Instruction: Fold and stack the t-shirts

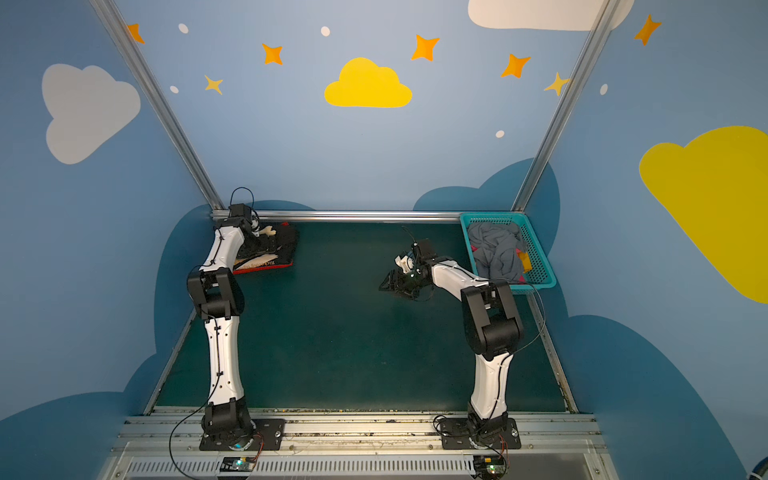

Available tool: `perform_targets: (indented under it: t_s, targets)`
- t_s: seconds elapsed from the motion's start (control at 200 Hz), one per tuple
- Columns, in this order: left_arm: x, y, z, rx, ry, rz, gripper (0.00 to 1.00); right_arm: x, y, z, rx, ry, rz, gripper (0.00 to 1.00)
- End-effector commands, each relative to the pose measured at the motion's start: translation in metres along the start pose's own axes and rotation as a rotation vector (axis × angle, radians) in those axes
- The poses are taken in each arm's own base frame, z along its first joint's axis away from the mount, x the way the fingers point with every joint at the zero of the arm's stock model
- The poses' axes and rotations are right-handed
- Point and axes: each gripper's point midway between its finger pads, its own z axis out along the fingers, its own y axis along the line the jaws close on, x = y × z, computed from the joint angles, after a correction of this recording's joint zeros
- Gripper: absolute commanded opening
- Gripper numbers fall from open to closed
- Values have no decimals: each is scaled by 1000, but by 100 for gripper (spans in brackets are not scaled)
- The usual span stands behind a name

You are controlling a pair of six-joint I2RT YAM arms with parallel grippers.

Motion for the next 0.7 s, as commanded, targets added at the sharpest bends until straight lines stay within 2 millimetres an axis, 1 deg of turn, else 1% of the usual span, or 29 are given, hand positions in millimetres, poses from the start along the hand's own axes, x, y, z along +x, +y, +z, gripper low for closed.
perform_targets:
  t_s: [0.0,0.075,0.145,0.205,0.255,0.401,0.481,0.561,0.681,0.691]
  targets:
    - [18,14,-2,-11,72,3,100,-4,13,-7,-3,-15,-22,63]
    - [12,13,-8,-6,53,-16,100,-4,16,-7,-4,-14,-26,64]
    - [2,9,-18,1,22,-37,100,-4,19,-8,-9,-16,-31,64]
    - [-8,5,-33,8,-15,-48,100,-5,22,-11,-13,-21,-38,64]
    - [-19,2,-49,6,-56,-49,100,-5,25,-13,-16,-26,-48,64]
    - [-53,-9,-112,-10,-207,-30,100,-5,33,-22,-25,-45,-70,65]
    - [-66,-17,-149,-5,-280,-25,100,-6,39,-28,-31,-56,-85,66]
    - [-72,-25,-186,6,-333,-18,100,-6,45,-36,-37,-74,-106,66]
    - [-68,-41,-242,29,-393,-2,100,-6,52,-55,-44,-115,-144,67]
    - [-68,-43,-245,33,-395,-3,100,-6,53,-57,-45,-119,-147,66]
